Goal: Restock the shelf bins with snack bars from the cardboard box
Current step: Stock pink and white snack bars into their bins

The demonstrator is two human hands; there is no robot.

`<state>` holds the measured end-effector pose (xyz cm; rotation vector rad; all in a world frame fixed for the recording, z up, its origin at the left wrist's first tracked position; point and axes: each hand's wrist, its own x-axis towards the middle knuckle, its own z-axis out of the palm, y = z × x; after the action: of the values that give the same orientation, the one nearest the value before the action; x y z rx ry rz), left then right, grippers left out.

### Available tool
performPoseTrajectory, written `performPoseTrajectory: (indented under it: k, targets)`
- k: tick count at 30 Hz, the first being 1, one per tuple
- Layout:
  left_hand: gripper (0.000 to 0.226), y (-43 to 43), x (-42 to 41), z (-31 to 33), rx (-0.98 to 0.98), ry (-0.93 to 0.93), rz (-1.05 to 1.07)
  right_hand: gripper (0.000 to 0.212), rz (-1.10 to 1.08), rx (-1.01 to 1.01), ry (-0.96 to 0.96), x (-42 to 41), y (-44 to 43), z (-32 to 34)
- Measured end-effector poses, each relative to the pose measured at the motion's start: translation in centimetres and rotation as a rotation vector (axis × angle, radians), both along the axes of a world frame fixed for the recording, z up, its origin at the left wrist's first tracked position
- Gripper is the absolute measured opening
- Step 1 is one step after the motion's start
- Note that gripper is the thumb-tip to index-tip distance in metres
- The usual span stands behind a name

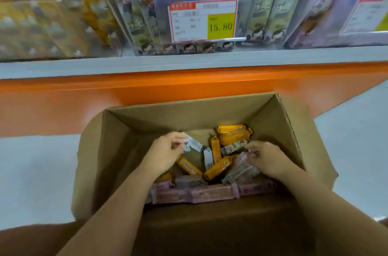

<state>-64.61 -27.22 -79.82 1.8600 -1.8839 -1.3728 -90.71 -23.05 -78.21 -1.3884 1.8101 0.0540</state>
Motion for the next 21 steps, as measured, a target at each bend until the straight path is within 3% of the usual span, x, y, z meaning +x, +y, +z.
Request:
performPoseTrajectory:
  k: [3, 5, 8, 15, 18, 21]
  targets:
    - [0.028, 0.4, -0.9, -1.0, 0.332, 0.033, -0.229, 0.037, 0.139, 0.106, 0.072, 0.1, 0.6, -1.0]
    - [0.036, 0.7, -1.6, -1.2, 0.501, -0.049, -0.470, 0.038, 0.211, 0.137, 0.075, 0.1, 0.8, -1.2]
    - [0.045, 1.1, -2.6, -0.8, 0.590, -0.147, -0.676, 0.039, 0.302, 0.219, -0.034, 0.3, 1.2, -1.0]
    - [0.054, 2.0, -3.8, -0.1, 0.545, -0.200, -0.713, 0.040, 0.436, 0.287, -0.186, 2.1, 1.6, -0.4]
    - [0.047, 2.0, -3.8, 0.4, 0.478, -0.114, -0.663, 0.037, 0.443, 0.242, -0.179, 2.5, 1.6, -0.4]
    - [0.045, 1.1, -3.0, 1.2, 0.446, 0.012, -0.518, 0.022, 0.296, 0.143, -0.231, 2.4, 1.4, 0.2]
